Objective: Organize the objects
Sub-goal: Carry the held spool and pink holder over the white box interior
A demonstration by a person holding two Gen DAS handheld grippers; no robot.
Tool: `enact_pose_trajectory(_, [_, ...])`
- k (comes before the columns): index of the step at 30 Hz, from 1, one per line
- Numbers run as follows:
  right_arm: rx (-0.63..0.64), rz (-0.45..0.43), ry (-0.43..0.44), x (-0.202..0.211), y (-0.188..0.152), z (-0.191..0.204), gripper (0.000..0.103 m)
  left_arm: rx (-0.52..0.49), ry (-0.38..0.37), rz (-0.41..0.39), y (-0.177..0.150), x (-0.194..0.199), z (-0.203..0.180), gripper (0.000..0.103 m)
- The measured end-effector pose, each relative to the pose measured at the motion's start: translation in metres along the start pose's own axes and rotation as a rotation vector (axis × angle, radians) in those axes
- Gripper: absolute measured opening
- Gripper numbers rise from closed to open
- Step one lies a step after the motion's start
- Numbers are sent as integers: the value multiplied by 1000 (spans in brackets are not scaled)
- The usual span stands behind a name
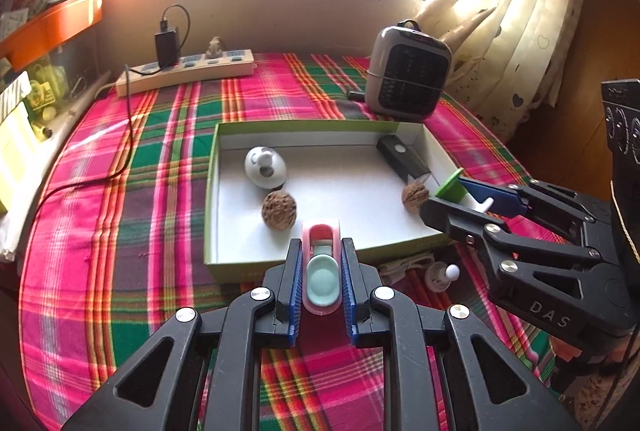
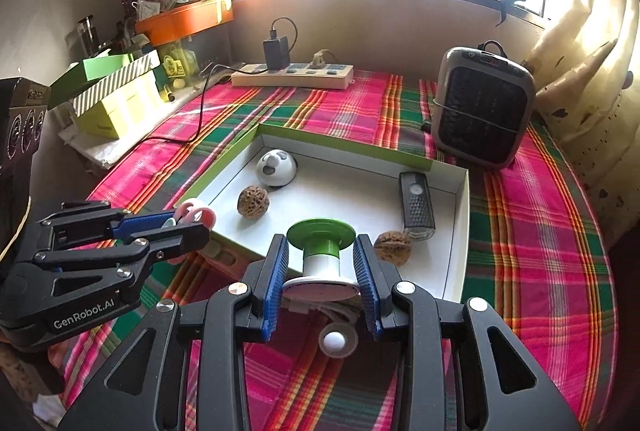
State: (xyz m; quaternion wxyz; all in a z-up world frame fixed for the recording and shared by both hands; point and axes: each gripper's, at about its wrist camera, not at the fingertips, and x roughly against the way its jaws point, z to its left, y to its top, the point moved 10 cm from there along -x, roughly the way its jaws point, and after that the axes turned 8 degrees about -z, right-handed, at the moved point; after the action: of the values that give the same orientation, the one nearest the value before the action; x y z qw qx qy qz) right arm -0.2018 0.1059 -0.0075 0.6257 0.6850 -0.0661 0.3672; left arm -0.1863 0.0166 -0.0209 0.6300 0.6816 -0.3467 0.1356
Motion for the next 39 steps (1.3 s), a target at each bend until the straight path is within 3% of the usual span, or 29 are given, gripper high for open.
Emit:
enact_pose_trajectory(15, [-6, 55, -1, -45, 17, -30, 35, -29, -27, 35, 14, -42, -14, 16])
enact_pose_trajectory(39, [32, 156, 28, -103, 12, -43, 35, -31, -5, 122, 1, -86, -10, 16])
